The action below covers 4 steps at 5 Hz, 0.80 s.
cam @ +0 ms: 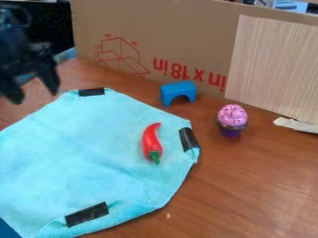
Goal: Fold the cloth from left to right
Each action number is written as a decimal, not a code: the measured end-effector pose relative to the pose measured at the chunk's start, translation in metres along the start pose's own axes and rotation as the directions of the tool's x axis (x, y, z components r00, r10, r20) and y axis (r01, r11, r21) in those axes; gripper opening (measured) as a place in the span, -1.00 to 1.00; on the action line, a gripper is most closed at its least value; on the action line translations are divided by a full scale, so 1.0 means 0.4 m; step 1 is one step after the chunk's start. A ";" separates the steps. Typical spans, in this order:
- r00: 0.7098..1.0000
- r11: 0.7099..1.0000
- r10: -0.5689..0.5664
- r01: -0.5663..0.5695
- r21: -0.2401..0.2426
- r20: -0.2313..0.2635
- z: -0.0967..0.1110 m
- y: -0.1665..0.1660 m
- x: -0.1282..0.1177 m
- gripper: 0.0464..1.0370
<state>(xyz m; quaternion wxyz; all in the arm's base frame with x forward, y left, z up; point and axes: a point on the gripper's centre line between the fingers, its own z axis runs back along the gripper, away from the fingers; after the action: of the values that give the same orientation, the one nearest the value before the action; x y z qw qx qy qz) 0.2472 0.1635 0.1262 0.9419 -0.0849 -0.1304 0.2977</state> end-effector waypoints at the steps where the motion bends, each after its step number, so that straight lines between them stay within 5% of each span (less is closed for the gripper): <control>1: 0.999 0.999 0.016 -0.018 0.047 0.040 -0.003 0.077 0.015 0.93; 4: 0.999 0.986 0.030 -0.033 0.161 0.025 -0.018 0.229 -0.013 0.93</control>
<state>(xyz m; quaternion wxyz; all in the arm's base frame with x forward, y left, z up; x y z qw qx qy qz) 0.1960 0.2339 0.0967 0.9393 -0.0071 -0.1149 0.3231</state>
